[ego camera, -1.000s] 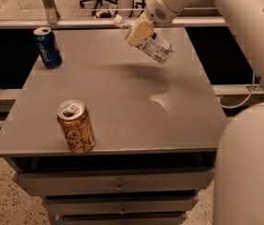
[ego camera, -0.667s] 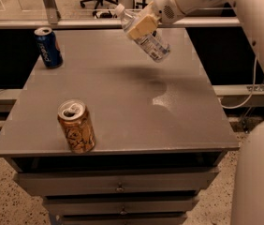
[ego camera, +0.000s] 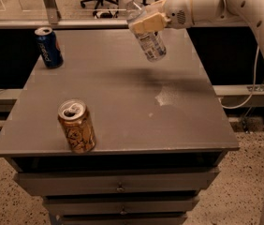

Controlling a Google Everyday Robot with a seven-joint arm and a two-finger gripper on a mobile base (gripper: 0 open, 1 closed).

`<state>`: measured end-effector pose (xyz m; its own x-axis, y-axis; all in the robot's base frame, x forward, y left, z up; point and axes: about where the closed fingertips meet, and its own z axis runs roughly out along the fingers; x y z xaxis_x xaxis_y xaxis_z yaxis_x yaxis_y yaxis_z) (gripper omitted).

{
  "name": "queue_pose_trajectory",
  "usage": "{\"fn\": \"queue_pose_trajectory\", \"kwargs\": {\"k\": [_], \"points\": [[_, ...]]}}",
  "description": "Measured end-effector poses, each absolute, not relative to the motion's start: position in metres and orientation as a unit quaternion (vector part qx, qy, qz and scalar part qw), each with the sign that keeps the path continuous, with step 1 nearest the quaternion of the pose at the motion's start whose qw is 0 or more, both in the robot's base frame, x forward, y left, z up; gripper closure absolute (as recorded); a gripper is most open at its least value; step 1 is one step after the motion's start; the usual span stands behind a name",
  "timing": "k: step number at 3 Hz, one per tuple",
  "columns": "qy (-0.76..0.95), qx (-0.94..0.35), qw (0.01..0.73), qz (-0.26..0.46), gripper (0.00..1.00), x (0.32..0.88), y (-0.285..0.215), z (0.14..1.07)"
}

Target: Place blue plastic bottle upright

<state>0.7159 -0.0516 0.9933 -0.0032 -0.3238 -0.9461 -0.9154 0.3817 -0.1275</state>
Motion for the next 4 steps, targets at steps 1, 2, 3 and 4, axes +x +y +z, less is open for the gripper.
{"fn": "queue_pose_trajectory", "kwargs": {"k": [1,2,3,4], "points": [[0.613,-0.449,0.561,0.329,1.00,0.712,-0.060,0.986],[0.596,-0.431,0.579,0.351,1.00,0.708,-0.067,0.977],[0.576,-0.405,0.603,0.375,1.00,0.704,-0.079,0.972],[0.556,-0.380,0.625,0.396,1.00,0.700,-0.092,0.965]]}}
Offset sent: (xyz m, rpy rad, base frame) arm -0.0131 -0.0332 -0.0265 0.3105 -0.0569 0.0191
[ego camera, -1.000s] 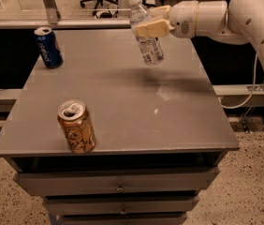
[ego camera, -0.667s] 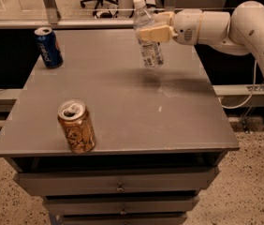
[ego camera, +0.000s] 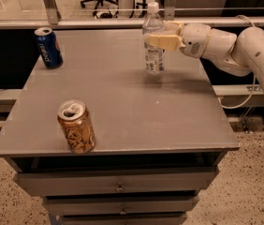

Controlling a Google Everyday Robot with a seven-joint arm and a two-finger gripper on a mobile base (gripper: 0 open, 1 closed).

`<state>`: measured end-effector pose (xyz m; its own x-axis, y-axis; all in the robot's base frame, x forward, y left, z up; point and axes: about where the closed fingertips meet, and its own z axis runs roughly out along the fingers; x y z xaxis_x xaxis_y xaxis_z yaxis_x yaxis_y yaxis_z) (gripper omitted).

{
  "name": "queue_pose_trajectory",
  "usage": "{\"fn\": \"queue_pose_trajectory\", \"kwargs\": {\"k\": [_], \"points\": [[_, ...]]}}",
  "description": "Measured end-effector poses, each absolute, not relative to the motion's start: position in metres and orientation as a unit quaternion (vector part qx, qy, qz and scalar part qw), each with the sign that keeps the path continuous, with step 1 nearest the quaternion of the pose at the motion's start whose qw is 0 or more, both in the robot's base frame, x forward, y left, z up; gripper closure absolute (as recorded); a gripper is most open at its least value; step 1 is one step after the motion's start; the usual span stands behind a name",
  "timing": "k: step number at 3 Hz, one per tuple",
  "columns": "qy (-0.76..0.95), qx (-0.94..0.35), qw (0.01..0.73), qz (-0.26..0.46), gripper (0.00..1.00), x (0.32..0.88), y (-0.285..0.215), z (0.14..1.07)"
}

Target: Place blue plastic bottle upright

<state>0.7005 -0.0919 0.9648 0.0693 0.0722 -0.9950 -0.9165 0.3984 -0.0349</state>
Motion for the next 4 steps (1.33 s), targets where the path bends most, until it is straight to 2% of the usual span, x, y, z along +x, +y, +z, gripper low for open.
{"fn": "queue_pose_trajectory", "kwargs": {"k": [2,3,4], "points": [[0.539,-0.362,0.638,0.414,1.00,0.697,-0.104,0.956],[0.535,-0.366,0.638,0.415,0.86,0.694,-0.107,0.953],[0.529,-0.368,0.641,0.417,0.63,0.691,-0.106,0.949]]}}
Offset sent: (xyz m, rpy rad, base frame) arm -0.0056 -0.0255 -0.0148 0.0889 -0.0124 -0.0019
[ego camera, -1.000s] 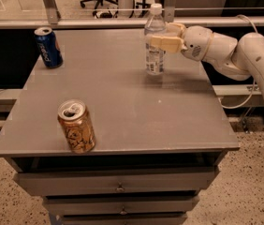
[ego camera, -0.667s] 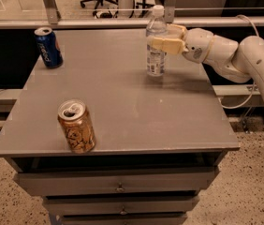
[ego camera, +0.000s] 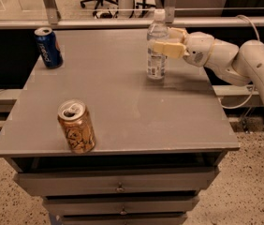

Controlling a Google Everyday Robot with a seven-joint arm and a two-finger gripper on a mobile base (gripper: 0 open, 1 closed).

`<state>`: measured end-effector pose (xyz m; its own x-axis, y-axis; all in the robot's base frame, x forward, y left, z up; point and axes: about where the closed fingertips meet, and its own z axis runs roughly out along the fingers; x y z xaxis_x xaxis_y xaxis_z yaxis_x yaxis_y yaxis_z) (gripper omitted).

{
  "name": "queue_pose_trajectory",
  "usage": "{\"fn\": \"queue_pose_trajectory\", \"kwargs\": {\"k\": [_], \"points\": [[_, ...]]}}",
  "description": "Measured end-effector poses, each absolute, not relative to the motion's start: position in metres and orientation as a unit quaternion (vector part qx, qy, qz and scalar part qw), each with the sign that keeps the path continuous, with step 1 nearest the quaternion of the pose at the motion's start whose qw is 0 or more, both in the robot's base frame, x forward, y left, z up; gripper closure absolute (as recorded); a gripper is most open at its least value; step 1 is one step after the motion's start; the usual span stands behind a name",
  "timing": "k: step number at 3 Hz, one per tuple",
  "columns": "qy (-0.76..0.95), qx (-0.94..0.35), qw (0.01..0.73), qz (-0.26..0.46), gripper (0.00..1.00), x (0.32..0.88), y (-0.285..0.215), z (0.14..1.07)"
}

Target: Place blue plastic bottle upright

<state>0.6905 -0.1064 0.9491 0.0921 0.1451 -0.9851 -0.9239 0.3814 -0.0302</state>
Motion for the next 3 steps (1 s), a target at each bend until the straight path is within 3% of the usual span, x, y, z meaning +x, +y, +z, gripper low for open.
{"fn": "queue_pose_trajectory", "kwargs": {"k": [2,3], "points": [[0.525,-0.367,0.640,0.424,0.08,0.6809,-0.1029,0.9381],[0.525,-0.367,0.639,0.424,0.00,0.6795,-0.1025,0.9359]]}}
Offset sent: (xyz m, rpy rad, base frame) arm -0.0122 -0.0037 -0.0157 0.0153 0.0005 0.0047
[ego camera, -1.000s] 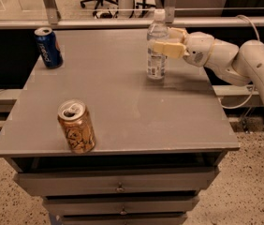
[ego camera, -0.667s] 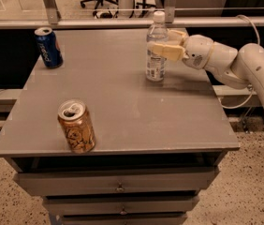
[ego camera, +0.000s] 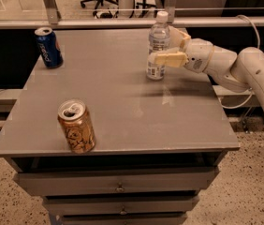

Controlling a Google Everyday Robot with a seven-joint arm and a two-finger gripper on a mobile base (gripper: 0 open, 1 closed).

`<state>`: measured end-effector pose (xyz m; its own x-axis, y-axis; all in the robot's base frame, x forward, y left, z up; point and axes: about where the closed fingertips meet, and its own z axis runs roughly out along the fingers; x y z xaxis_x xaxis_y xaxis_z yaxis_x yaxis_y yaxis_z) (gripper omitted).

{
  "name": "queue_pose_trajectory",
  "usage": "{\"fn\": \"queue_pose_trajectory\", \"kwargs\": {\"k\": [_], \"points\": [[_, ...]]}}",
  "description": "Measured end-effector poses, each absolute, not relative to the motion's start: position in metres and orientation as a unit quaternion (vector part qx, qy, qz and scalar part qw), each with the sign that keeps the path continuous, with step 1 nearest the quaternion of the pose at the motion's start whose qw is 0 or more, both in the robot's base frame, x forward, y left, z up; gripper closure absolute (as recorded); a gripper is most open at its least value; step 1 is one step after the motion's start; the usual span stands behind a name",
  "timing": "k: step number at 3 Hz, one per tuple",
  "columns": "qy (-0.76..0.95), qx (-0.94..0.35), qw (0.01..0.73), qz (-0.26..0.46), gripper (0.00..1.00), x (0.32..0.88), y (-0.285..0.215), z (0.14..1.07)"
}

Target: Place blue plastic bottle upright

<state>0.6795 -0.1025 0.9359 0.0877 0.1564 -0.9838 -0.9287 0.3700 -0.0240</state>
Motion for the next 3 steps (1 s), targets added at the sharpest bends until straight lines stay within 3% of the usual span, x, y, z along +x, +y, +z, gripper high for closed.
{"fn": "queue_pose_trajectory", "kwargs": {"k": [1,3], "points": [[0.535,-0.381,0.633,0.410,0.00,0.678,-0.110,0.936],[0.602,-0.451,0.591,0.293,0.00,0.679,-0.202,0.945]]}}
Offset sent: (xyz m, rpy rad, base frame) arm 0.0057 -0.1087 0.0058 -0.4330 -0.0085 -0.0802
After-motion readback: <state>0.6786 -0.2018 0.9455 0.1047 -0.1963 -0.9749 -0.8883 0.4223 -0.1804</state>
